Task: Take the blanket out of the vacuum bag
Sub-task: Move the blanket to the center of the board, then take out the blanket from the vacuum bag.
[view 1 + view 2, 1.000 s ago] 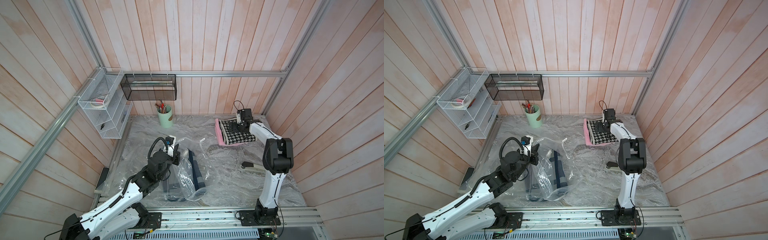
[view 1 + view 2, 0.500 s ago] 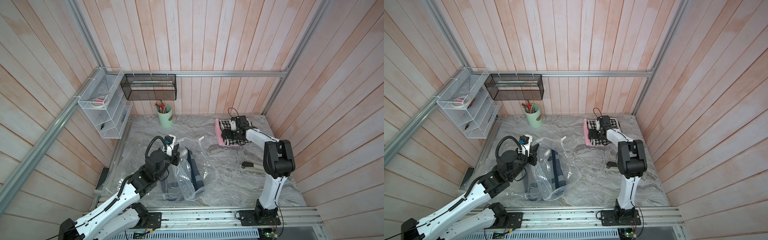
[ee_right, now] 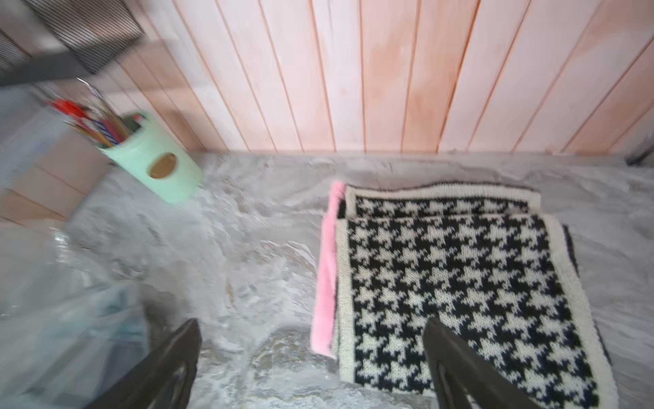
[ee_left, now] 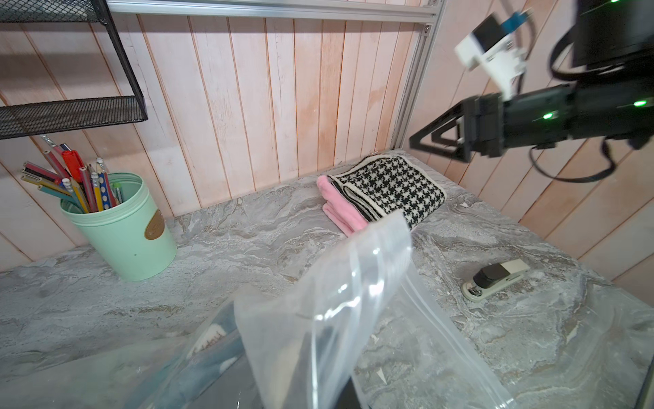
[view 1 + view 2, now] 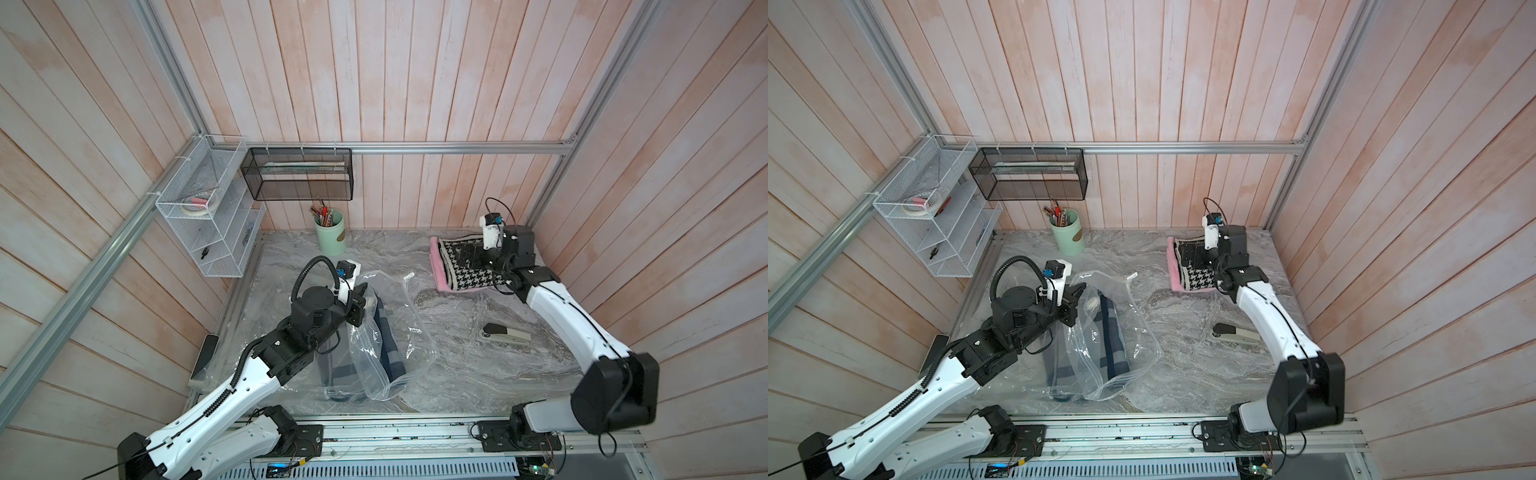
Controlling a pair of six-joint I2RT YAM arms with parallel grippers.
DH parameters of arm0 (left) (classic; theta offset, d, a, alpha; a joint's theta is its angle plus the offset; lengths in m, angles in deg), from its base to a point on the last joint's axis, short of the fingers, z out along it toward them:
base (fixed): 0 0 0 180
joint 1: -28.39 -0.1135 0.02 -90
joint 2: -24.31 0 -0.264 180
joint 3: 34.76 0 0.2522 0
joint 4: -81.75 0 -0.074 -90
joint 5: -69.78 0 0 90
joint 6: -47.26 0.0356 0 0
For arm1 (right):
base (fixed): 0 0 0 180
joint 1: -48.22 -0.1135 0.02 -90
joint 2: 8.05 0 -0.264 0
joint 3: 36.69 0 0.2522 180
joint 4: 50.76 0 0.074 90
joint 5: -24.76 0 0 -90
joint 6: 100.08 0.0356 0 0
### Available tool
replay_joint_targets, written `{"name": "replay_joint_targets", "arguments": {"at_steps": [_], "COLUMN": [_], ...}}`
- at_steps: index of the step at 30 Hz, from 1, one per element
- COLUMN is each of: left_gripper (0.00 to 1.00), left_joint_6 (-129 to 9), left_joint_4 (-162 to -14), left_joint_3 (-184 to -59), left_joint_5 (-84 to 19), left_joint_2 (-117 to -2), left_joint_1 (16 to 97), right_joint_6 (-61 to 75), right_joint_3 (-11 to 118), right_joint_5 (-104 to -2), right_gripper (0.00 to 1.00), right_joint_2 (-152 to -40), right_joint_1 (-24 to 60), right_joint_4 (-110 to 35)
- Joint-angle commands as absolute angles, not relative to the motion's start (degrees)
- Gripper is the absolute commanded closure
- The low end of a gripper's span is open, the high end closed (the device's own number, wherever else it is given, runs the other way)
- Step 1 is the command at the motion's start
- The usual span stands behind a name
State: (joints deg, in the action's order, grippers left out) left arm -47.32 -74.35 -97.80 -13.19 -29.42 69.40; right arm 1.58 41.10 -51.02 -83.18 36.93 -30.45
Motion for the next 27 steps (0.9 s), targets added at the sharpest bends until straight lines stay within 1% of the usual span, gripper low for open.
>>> {"name": "replay_joint_targets", "arguments": {"at_steps": [1, 5, 6, 9, 12, 16, 19, 27], "left_gripper": [1.0, 1.0, 1.0, 1.0, 1.0, 1.0, 1.0, 1.0], "left_joint_6": [-46.46, -46.58, -46.81, -46.78, -48.44, -48.39, -48.88, -48.88], "left_joint_4": [-78.14, -77.96, -78.06, -78.81, -78.82, -78.33, -77.98, -76.13], "left_joint_3": [-100.07, -100.51, -100.26, -98.88, -97.54, -96.04, -95.96, -95.34], "left_joint_5": [-13.82, -14.41, -14.57, -14.04, -13.38, -12.59, -12.82, -12.43], "left_joint_2": [-29.12, -30.53, -30.62, -29.92, -28.46, -27.62, -27.54, -26.02], "left_joint_1": [69.12, 69.17, 69.17, 69.26, 69.34, 69.34, 69.34, 69.3], "right_joint_6": [11.44, 23.12, 26.03, 30.65, 33.04, 35.89, 36.64, 37.52], "right_joint_3": [32.78, 22.44, 19.92, 15.07, 13.12, 10.87, 8.64, 5.4], "right_joint_5": [-40.76, -37.85, -37.93, -44.14, -50.42, -54.03, -57.3, -58.07], "right_gripper": [0.02, 0.16, 0.18, 0.19, 0.19, 0.19, 0.19, 0.15], "right_joint_2": [-75.29, -65.25, -63.31, -59.72, -58.57, -61.27, -64.67, -72.93], "right_joint_1": [35.37, 28.05, 25.45, 14.71, 4.94, -2.89, -6.53, -8.19], "right_joint_4": [-36.65, -44.11, -45.86, -47.27, -47.45, -49.63, -51.77, -53.93]}}
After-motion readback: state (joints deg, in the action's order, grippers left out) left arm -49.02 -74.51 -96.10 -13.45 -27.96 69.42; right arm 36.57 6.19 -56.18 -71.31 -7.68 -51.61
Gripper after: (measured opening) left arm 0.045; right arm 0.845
